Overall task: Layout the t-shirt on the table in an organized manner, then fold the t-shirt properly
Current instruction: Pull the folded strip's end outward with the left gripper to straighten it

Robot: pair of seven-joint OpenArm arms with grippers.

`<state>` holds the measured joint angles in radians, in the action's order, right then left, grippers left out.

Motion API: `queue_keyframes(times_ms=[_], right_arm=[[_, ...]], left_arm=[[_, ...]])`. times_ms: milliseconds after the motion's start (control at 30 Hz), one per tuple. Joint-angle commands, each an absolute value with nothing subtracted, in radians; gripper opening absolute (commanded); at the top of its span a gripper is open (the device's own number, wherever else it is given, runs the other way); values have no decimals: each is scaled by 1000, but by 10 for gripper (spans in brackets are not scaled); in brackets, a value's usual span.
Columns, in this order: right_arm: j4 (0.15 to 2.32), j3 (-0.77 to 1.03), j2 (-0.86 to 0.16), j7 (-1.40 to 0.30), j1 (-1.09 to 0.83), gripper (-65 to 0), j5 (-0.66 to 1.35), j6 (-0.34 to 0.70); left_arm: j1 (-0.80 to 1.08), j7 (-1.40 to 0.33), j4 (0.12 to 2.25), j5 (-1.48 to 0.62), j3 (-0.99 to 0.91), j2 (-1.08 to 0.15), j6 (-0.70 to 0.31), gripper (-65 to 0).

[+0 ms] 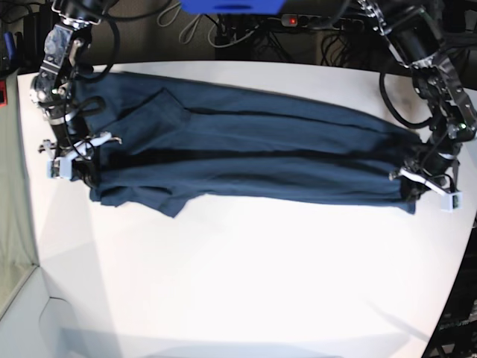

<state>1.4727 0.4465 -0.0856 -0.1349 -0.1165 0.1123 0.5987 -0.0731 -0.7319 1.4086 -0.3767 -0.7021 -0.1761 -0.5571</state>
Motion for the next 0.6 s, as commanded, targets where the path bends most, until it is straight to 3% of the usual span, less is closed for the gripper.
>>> queue_keyframes(times_ms=[0, 567], right_arm=[[1488, 449, -99, -105, -105, -650, 128, 607], [1488, 447, -94, -105, -101, -650, 128, 607]], left_arm=[[-87, -714, 1438, -392, -704, -179, -559, -645], [-87, -708, 1417, -380, -700, -188, -559, -639]])
